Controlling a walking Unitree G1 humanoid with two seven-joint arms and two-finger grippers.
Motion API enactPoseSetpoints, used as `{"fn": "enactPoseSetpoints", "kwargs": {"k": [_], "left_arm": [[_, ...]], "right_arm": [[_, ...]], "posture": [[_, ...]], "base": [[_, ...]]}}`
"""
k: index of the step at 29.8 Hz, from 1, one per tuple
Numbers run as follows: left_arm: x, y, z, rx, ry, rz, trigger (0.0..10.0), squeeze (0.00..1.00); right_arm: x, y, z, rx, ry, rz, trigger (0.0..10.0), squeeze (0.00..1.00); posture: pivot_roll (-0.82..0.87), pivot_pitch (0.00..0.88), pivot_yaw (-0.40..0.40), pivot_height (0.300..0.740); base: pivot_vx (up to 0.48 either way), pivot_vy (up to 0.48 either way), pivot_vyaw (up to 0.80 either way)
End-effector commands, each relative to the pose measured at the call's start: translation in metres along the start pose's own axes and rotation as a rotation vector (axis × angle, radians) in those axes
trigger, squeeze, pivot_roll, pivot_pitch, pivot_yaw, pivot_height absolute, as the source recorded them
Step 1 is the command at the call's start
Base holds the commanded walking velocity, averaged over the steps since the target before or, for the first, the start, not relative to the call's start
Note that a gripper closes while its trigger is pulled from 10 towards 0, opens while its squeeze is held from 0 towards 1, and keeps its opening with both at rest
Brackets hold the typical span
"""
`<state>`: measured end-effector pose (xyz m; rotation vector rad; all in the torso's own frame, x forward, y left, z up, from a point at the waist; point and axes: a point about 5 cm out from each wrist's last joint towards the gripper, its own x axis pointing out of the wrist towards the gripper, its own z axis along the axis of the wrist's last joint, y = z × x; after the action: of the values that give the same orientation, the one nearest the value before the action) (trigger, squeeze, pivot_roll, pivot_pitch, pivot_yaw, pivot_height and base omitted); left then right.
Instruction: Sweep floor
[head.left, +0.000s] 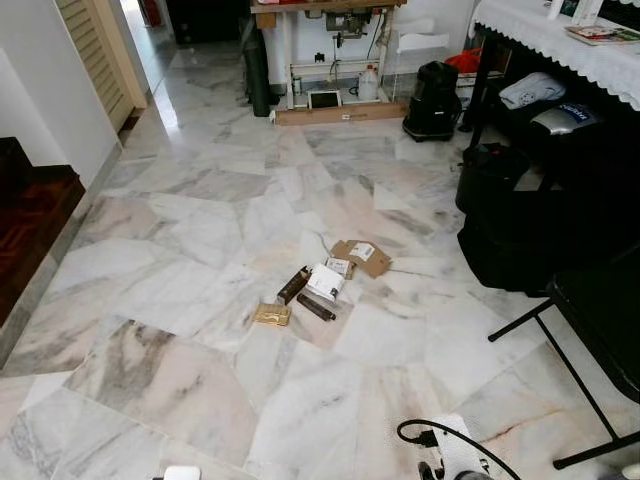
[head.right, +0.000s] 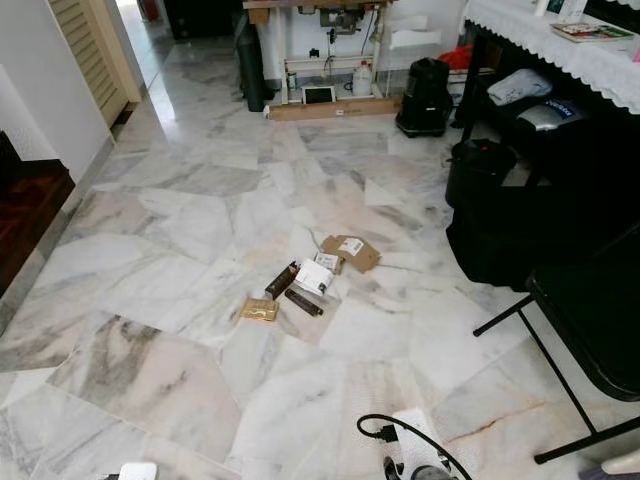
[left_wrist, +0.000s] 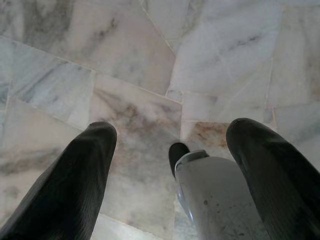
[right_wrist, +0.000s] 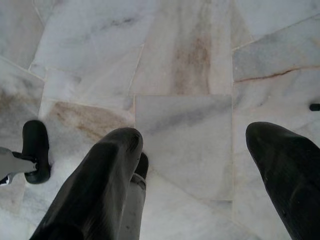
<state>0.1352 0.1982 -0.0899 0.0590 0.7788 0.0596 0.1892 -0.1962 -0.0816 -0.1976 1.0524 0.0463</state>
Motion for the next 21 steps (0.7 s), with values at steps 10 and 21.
{"fn": "enactPoseSetpoints", "kwargs": {"k": [10, 21], "left_arm": [[0.002, 0.013, -0.002, -0.176, 0.045, 0.136, 10.0, 0.0], [-0.001, 0.015, -0.009, -0.219, 0.071, 0.152, 10.0, 0.0]], "right_arm": [[0.0, 0.004, 0.007, 0.02, -0.034, 0.017, 10.0, 0.0], [0.001, 0.006, 0.011, 0.021, -0.049, 0.03, 10.0, 0.0]], "posture": [[-0.2, 0.0, 0.04, 0.74], [-0.2, 0.0, 0.035, 0.74]], "base": [[0.0, 0.0, 0.0], [0.0, 0.0, 0.0]]}}
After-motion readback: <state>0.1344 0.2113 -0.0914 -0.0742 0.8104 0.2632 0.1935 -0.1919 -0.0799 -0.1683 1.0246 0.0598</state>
